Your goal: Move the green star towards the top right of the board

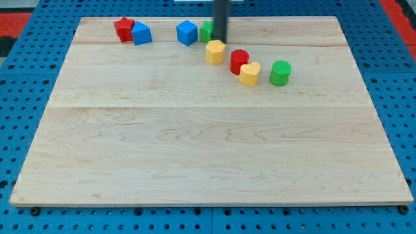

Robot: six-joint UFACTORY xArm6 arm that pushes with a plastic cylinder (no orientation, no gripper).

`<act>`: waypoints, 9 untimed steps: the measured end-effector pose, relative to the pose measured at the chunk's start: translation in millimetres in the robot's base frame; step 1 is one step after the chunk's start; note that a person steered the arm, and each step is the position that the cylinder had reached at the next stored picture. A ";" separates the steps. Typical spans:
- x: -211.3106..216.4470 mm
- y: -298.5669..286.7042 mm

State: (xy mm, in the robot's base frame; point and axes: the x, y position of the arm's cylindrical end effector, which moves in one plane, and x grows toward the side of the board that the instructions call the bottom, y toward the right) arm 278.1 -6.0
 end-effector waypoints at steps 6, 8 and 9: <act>-29.1 9.6; -28.5 19.7; -47.3 24.4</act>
State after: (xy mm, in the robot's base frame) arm 230.8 18.4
